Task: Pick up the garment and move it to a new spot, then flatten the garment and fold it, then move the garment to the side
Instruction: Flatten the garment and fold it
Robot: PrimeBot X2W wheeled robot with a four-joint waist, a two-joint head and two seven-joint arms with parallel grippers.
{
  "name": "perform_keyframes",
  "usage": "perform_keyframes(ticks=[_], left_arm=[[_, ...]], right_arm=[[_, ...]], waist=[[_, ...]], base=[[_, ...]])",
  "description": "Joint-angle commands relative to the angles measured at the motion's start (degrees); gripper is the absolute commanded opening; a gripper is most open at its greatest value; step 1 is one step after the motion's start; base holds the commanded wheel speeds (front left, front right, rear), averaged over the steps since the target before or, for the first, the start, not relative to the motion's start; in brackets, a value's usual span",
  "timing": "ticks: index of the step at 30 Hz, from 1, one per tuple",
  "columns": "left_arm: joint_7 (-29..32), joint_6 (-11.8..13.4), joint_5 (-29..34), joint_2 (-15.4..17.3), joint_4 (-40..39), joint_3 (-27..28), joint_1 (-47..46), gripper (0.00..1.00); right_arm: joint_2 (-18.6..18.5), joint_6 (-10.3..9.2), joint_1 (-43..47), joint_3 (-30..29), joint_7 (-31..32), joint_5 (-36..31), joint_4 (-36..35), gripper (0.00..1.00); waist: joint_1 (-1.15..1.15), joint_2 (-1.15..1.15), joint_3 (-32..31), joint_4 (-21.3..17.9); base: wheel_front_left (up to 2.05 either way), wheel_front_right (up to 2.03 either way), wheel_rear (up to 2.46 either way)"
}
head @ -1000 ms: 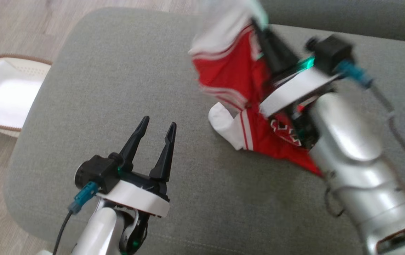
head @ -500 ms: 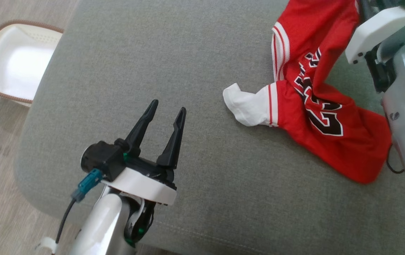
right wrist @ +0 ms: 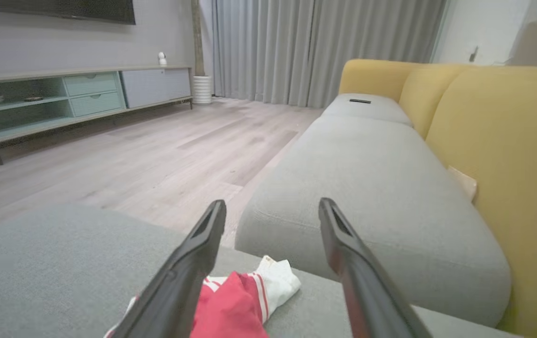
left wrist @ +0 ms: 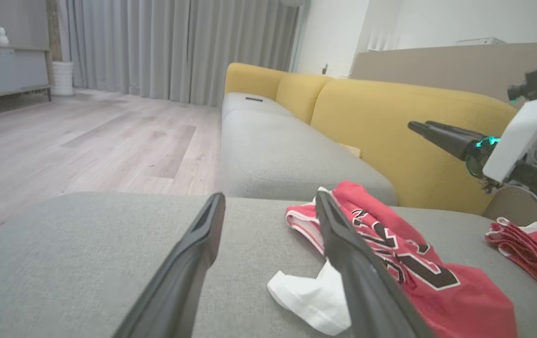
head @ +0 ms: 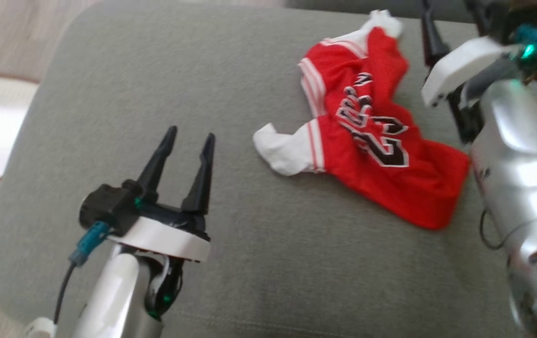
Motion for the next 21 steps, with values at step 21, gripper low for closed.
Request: perform_keyframes(ticks=[21], left_arm=[[-0.29,-0.33,1.49,0.29,-2.76,7.32,3.41,1.00]], right_arm=[[4.51,-0.05,44.96,-5.24,-0.77,9.15,-45.79,1.00]], waist=[[0.00,0.00,-5.86,-12.48]], base=[[0.00,0.00,0.00]])
